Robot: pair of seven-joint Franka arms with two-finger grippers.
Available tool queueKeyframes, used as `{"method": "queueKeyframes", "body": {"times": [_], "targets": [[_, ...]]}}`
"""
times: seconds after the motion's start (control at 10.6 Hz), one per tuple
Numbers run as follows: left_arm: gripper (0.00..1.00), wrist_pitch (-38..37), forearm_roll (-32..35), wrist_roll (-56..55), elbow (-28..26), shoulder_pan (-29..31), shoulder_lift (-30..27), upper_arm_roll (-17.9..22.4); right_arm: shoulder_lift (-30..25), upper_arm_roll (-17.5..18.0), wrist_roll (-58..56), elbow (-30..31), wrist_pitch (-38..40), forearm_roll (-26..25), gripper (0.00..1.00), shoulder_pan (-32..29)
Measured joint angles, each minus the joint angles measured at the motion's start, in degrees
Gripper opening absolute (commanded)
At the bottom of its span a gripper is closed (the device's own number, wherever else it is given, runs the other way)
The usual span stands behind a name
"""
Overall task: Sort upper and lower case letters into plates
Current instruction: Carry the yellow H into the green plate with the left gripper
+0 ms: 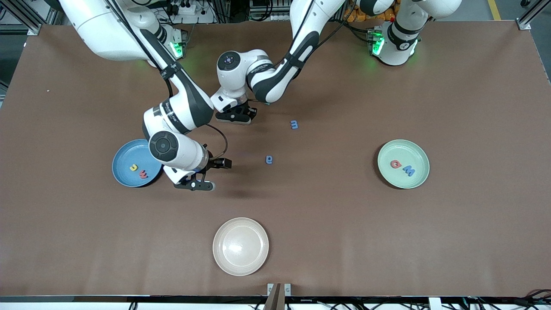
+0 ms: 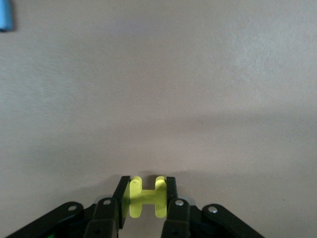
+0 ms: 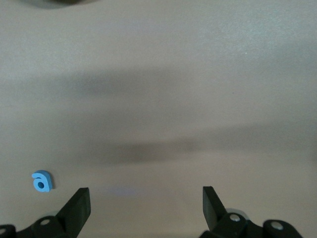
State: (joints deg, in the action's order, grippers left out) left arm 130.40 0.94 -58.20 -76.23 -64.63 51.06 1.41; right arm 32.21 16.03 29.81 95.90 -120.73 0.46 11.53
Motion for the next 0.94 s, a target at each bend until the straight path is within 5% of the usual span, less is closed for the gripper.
{"method": "queueKeyframes", "body": {"times": [0.28,0.57,0.94], "targets": [[0.0,-6.2,0.0,0.8,-2.9,2.8,-6.9,0.7,0.2,0.0,-0.2,0.0,-0.1,-0.9,1.0,0.3],[0.0,-7.0,0.0,9.1,-13.9,9.2,-18.8,-0.1,0.7,0.0,-0.2,-0.2,-0.6,-0.9,1.0,0.2],[0.0,-7.4,0.1,21.9,-25.8,30.0,-32.9,-8.4,1.1,0.8,2.4,-0.9,-2.2,-0.4,1.0,0.3]]}}
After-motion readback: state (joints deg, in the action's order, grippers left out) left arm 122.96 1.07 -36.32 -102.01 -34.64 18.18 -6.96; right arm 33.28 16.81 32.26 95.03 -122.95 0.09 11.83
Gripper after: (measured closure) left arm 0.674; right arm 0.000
